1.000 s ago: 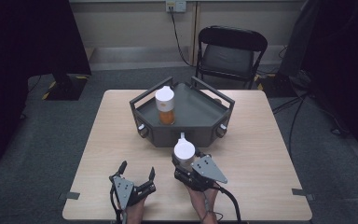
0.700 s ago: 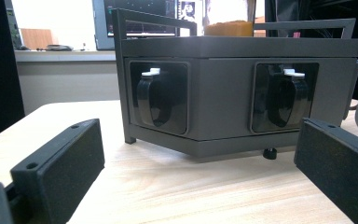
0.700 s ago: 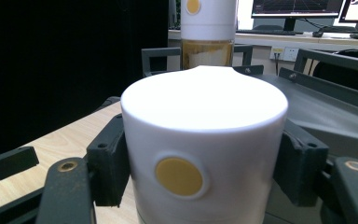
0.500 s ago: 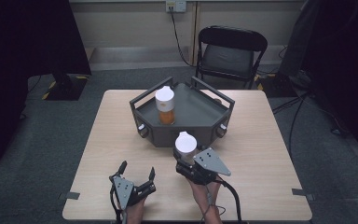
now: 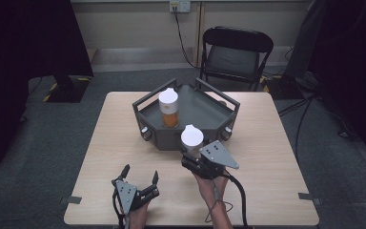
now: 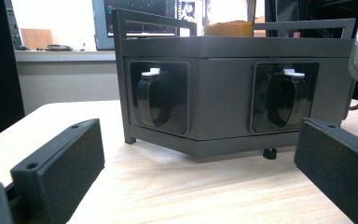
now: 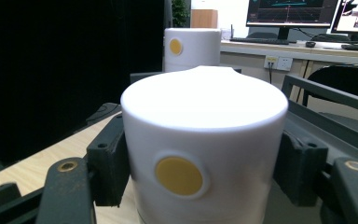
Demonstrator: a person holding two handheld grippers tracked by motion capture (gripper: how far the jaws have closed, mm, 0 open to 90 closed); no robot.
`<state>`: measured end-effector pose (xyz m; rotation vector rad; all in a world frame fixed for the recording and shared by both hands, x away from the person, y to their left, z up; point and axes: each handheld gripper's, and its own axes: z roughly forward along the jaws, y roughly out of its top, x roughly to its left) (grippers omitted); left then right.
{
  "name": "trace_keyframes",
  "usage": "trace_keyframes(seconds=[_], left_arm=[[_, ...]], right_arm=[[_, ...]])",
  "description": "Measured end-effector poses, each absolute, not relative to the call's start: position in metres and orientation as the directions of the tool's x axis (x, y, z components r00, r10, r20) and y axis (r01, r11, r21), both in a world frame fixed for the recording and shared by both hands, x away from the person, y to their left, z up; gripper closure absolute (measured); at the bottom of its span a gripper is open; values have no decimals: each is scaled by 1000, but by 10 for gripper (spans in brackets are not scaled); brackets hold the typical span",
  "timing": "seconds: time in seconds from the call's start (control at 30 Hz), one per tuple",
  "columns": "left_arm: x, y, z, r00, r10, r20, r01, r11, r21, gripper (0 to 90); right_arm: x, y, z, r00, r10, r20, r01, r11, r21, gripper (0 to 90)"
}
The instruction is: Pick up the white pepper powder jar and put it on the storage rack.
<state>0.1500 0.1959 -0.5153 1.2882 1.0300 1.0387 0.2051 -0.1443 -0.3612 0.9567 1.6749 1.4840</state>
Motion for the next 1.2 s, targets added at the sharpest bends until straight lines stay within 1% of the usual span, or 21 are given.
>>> trace_keyframes(seconds=[0.7, 0.9, 1.2], left_arm=[[150, 196, -515, 229, 973, -8, -17, 13, 1000, 8], [150, 196, -515, 229, 973, -8, -17, 13, 1000, 9], [150, 197, -515, 234, 972, -9, -16, 13, 1000, 9]], right_arm=[[234, -153, -332, -447, 895, -5, 75, 43, 996, 303], [244, -153, -320, -431, 902, -23, 62, 56, 997, 303], [260, -149, -314, -407, 913, -29, 45, 51, 998, 303]])
